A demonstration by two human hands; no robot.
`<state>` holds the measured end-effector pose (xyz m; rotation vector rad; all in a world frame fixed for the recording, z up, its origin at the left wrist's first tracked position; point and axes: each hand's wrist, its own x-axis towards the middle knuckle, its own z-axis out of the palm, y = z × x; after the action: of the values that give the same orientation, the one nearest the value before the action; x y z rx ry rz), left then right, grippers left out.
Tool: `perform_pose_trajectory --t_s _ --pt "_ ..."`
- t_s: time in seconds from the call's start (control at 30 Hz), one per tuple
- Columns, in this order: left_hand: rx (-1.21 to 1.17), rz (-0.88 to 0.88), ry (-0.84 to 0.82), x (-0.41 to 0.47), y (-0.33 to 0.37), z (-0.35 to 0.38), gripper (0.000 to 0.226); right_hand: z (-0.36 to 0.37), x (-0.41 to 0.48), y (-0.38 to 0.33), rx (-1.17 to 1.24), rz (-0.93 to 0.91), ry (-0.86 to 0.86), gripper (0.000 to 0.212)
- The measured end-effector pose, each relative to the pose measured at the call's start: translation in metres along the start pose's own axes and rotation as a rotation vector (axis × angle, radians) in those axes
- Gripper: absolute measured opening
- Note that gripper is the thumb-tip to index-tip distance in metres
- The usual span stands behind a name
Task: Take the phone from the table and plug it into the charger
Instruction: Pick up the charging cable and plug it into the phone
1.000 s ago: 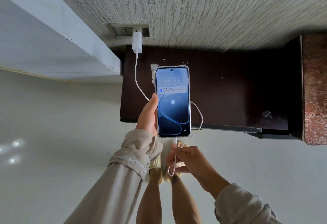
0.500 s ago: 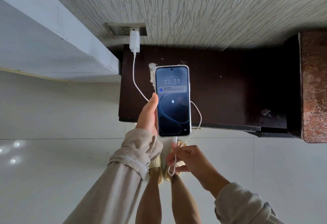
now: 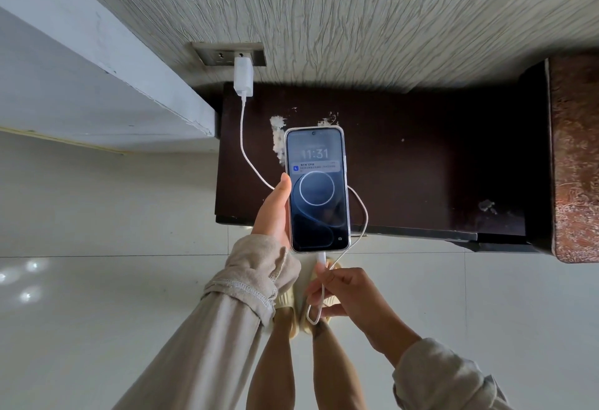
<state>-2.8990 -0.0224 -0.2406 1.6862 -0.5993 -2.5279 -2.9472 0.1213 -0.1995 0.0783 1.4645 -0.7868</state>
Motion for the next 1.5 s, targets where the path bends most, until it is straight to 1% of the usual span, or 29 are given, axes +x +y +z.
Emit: perform_pose_trajectory --t_s 0.1,0.23,0.3,0.37,0.47,0.57,0.73,0.97,1.07,1.13,1.23,1.37,1.43,1.5 --pt "-0.003 -0.085 0.039 0.008 -0.006 0.005 0.052 -0.005 0.006 0.003 0.026 -0.005 0.024 0.037" --pt "0.012 -0.188 0.163 0.030 -0.016 0.012 0.048 -0.013 0.022 0.007 0.056 0.020 0.084 0.036" --pt "0.004 -0.228 0.213 0.045 -0.021 0.014 0.050 -0.017 0.033 0.009 0.097 0.036 0.105 0.032" --pt "-0.005 -0.255 0.253 0.060 -0.026 0.014 0.049 -0.021 0.044 0.010 0.134 0.048 0.115 0.029" --pt "-0.013 -0.267 0.307 0.081 -0.027 0.013 0.047 -0.024 0.061 0.009 0.170 0.065 0.122 0.031" --pt "0.040 -0.254 0.364 0.101 -0.025 0.009 0.054 -0.025 0.075 0.008 0.167 0.090 0.123 0.033" --pt "0.196 -0.244 0.378 0.120 -0.021 0.008 0.059 -0.026 0.088 0.005 0.181 0.109 0.145 0.034" --pt "0.302 -0.234 0.340 0.124 -0.019 0.008 0.064 -0.023 0.097 0.015 0.157 0.126 0.161 0.033" --pt "0.367 -0.179 0.407 0.119 -0.020 0.005 0.054 -0.019 0.104 0.022 0.127 0.154 0.173 0.029" --pt "0.365 -0.173 0.396 0.117 -0.025 -0.002 0.039 -0.018 0.110 0.029 0.087 0.156 0.195 0.028" --pt "0.341 -0.168 0.399 0.114 -0.030 -0.007 0.033 -0.020 0.120 0.038 0.030 0.174 0.209 0.028" --pt "0.400 -0.135 0.387 0.115 -0.034 -0.013 0.034 -0.018 0.139 0.046 -0.078 0.216 0.162 0.025" --pt "0.378 -0.155 0.369 0.114 -0.034 -0.016 0.026 -0.017 0.145 0.048 -0.117 0.240 0.152 0.025" --pt "0.355 -0.176 0.334 0.111 -0.035 -0.019 0.034 -0.016 0.149 0.049 -0.148 0.252 0.159 0.024"
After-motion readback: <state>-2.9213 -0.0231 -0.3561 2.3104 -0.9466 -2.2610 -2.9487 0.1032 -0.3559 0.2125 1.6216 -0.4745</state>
